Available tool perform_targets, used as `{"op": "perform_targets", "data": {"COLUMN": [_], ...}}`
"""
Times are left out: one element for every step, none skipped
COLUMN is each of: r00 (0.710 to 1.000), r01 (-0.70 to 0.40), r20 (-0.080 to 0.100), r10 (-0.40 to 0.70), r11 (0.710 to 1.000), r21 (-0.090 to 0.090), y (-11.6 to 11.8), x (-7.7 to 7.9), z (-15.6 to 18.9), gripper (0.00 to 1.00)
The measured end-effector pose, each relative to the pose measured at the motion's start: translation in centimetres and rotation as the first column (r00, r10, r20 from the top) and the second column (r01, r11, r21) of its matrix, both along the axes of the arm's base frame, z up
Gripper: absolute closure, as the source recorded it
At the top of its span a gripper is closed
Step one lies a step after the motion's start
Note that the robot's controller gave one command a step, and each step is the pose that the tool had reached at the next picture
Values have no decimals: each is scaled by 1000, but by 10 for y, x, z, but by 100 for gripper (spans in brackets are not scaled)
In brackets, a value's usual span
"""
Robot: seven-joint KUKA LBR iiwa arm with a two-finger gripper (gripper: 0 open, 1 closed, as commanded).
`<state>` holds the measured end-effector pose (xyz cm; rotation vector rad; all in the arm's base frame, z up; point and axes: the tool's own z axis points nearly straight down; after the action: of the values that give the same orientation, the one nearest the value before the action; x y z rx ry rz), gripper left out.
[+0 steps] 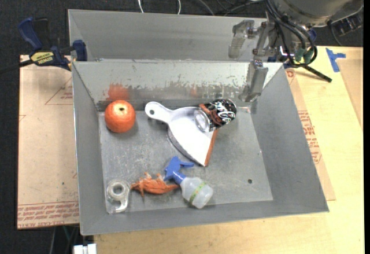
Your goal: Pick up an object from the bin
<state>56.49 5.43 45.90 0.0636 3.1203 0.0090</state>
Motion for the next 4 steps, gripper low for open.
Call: {"op": "perform_targets", "data": {"r00": [1000, 943, 979, 967], "r01": [-29, -333, -202, -254], "r20": [-4, 7, -4, 2], "r10": [29, 333, 202, 254], "r11": [1000, 943, 979, 967], "r21": [0, -8, -2, -5], "y": [-2, -8, 18, 18], "x": [-10, 47, -48, -74], "z": [-8, 11, -33, -41], "gripper": [0, 0, 0, 0]}}
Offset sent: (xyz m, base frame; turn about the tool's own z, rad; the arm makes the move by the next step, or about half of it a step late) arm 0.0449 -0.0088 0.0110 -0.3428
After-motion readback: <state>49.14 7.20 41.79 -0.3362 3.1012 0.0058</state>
